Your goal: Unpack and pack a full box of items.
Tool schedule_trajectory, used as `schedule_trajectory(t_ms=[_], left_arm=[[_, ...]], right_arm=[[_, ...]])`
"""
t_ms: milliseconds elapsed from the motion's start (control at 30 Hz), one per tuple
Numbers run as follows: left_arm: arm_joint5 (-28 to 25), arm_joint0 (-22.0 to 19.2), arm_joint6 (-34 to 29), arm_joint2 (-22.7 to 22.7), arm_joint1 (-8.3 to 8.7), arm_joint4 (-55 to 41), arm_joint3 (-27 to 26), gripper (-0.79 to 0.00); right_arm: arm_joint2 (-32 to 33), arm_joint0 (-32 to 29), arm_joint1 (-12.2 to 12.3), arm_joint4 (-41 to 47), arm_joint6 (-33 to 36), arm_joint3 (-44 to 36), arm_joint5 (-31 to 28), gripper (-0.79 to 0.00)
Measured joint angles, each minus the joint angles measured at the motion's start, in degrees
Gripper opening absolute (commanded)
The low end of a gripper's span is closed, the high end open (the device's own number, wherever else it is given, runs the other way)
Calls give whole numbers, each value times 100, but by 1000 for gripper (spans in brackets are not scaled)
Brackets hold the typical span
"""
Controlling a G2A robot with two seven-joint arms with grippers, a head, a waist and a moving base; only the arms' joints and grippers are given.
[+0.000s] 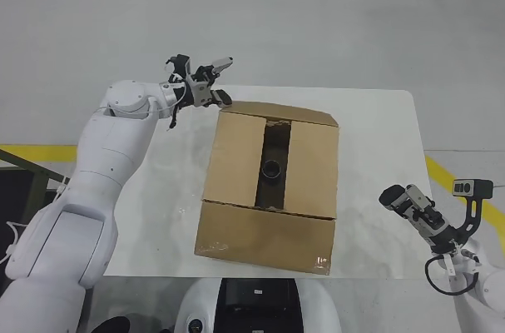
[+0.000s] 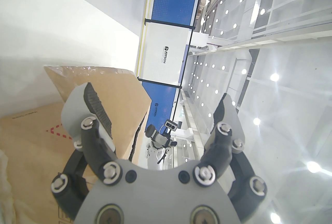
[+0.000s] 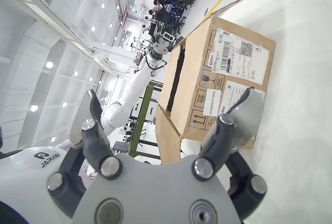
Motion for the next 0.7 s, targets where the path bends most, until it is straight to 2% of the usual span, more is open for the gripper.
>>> schedule_trajectory(t_ms=[300, 500, 600, 700], left_arm=[[560, 463, -464, -415, 318, 170, -895, 0], [1130, 910, -542, -887, 608, 351, -1683, 0], [1189, 1145, -271, -1223, 749, 437, -2181, 0], [983, 1420, 207, -1569, 841, 409, -2696, 0]], right_arm=[[0, 0, 0, 0, 0, 0, 0, 0], [0, 0, 0, 0, 0, 0, 0, 0], [0, 0, 0, 0, 0, 0, 0, 0], [0, 0, 0, 0, 0, 0, 0, 0]])
